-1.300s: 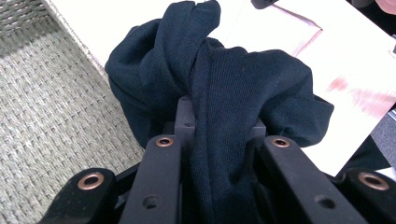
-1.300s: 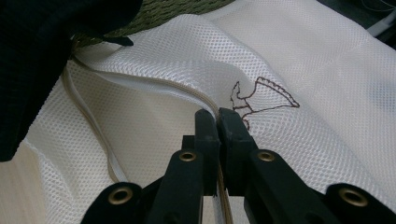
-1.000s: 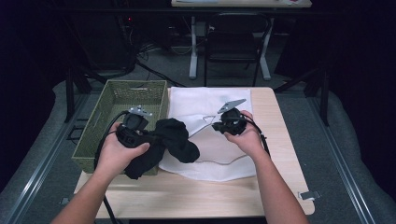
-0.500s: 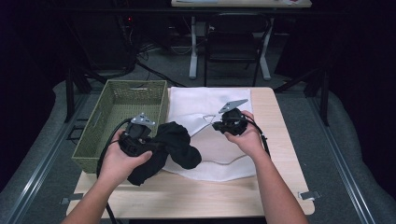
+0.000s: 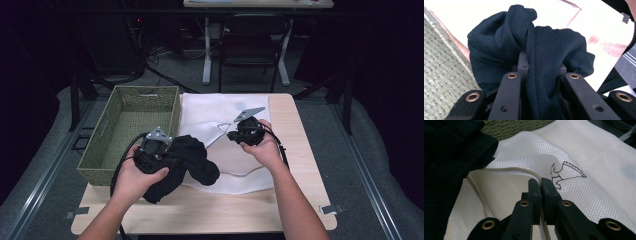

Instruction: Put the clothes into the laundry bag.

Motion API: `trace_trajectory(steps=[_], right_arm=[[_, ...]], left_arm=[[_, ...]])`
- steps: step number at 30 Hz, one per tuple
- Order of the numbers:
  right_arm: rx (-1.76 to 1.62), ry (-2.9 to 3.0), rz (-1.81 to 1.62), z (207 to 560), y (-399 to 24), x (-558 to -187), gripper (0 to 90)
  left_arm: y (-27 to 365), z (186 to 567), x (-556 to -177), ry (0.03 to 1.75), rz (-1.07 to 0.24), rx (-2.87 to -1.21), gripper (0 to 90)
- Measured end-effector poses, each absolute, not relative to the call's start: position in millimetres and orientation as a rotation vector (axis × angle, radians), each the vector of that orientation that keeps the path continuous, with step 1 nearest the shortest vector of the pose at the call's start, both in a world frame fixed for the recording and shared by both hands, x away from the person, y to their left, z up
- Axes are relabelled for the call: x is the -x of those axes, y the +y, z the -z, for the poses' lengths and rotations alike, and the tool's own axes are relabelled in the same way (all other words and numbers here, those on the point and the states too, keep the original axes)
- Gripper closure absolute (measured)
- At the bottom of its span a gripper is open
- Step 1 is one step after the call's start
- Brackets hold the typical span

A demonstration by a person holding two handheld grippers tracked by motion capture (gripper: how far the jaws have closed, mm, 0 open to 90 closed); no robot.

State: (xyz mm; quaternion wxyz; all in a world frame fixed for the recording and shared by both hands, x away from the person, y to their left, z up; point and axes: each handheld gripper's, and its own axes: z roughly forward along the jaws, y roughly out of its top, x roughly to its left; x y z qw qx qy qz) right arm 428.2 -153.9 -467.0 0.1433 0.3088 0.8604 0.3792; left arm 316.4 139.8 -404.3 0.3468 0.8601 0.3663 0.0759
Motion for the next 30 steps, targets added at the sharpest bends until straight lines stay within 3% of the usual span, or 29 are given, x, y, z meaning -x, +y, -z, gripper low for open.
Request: trace_trajectory(steps=[30], right_arm=[[-0.868, 2.488, -1.082, 468.1, -149.7, -425.1, 86.9]], left_arm=[[84.8, 429.1, -304.6, 0.834, -0.155, -2.276, 76.1]])
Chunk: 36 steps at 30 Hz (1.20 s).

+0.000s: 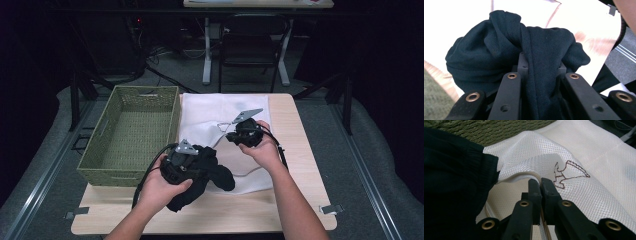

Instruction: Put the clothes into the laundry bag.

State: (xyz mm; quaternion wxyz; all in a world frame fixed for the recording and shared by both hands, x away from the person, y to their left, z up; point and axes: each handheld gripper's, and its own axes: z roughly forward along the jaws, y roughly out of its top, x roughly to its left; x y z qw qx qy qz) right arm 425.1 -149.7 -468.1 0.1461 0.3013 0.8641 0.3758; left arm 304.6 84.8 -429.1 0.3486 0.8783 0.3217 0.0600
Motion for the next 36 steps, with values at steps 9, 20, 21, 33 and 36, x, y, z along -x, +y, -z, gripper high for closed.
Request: trace_trajectory(steps=[9, 20, 21, 33, 36], right_arm=[[-0.867, 2.488, -1.082, 468.6, -148.0, -424.4, 86.8], [-0.866, 2.486, -1.082, 468.6, -147.1, -423.8, 86.8], [-0.866, 2.489, -1.083, 468.4, -147.0, -423.5, 86.8], [-0.862, 2.485, -1.09, 467.3, -146.5, -422.7, 86.7], [-0.863, 2.483, -1.095, 466.8, -146.3, -422.5, 86.8]], left_arm=[[69.4, 433.1, -303.3, 0.792, -0.132, -2.294, 76.1], [47.2, 442.3, -302.4, 0.753, -0.124, -2.305, 76.1], [45.4, 443.5, -302.1, 0.752, -0.119, -2.301, 76.1], [35.2, 455.7, -304.2, 0.751, -0.083, -2.294, 76.1], [32.9, 457.8, -303.6, 0.741, -0.082, -2.303, 76.1]])
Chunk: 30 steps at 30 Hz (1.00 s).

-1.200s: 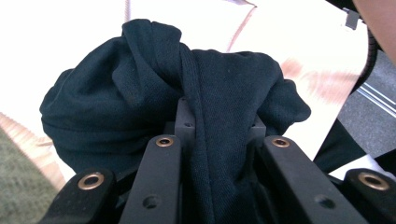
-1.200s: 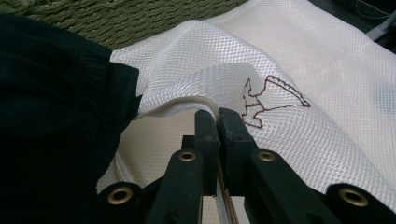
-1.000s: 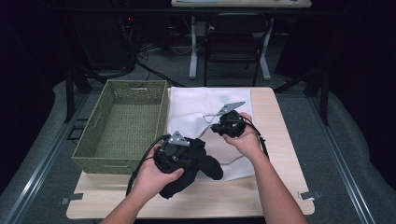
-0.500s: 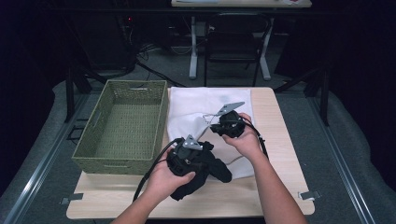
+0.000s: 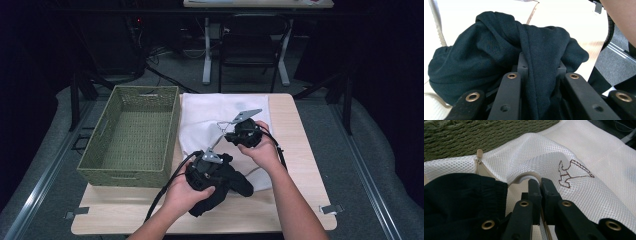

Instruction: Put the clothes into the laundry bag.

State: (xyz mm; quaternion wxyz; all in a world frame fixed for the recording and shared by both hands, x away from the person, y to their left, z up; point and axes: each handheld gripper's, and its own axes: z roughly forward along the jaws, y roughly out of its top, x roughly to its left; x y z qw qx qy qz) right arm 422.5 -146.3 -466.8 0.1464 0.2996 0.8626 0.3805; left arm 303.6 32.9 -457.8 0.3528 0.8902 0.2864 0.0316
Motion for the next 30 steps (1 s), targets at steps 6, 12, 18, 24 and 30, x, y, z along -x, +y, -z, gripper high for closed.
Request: trace_trajectory(steps=[6, 12, 18, 24, 30], right_arm=[[-0.862, 2.478, -1.101, 465.9, -145.6, -421.8, 86.8], [-0.858, 2.471, -1.107, 463.6, -145.6, -420.5, 86.7], [-0.857, 2.463, -1.112, 462.1, -145.5, -419.7, 86.7], [-0.848, 2.458, -1.115, 460.8, -144.8, -418.8, 86.7], [-0.847, 2.456, -1.115, 460.1, -145.1, -418.4, 86.7]], left_arm=[[27.1, 466.6, -302.4, 0.736, -0.064, -2.311, 76.0], [25.0, 476.6, -303.5, 0.739, -0.04, -2.318, 76.1], [27.7, 487.0, -306.1, 0.763, -0.01, -2.315, 76.0], [31.7, 496.3, -307.8, 0.77, 0.025, -2.306, 76.0], [35.3, 501.8, -307.8, 0.794, 0.039, -2.283, 76.1]])
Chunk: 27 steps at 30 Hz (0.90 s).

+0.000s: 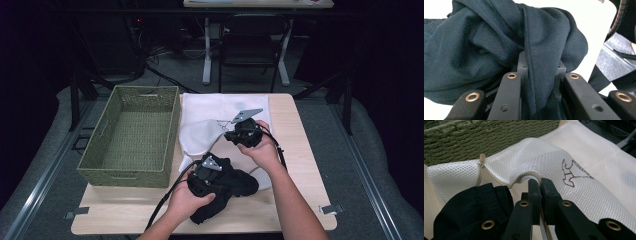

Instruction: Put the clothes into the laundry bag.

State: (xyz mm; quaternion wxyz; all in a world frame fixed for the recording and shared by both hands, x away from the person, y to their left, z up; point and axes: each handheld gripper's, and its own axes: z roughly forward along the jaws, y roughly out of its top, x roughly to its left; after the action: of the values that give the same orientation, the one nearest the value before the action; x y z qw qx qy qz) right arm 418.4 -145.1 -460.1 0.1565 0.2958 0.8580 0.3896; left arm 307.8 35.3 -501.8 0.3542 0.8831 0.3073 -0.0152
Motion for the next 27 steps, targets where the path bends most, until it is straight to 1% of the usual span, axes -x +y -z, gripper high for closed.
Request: trace_trajectory(steps=[8, 13, 22, 25, 27], right_arm=[[-0.84, 2.465, -1.105, 461.5, -143.0, -417.2, 86.7], [-0.842, 2.467, -1.105, 461.9, -142.8, -416.8, 86.7], [-0.839, 2.464, -1.109, 461.6, -142.2, -416.1, 86.6], [-0.839, 2.465, -1.111, 461.2, -142.6, -416.0, 86.7], [-0.841, 2.464, -1.114, 460.9, -142.6, -415.8, 86.7]], left_arm=[[38.6, 493.3, -314.3, 0.83, 0.009, -2.236, 76.1], [36.9, 488.7, -324.3, 0.848, -0.032, -2.213, 76.1], [29.0, 486.9, -343.5, 0.873, -0.051, -2.205, 76.1], [25.5, 485.8, -345.4, 0.872, -0.031, -2.201, 76.0], [20.8, 485.0, -344.7, 0.862, -0.04, -2.207, 76.0]])
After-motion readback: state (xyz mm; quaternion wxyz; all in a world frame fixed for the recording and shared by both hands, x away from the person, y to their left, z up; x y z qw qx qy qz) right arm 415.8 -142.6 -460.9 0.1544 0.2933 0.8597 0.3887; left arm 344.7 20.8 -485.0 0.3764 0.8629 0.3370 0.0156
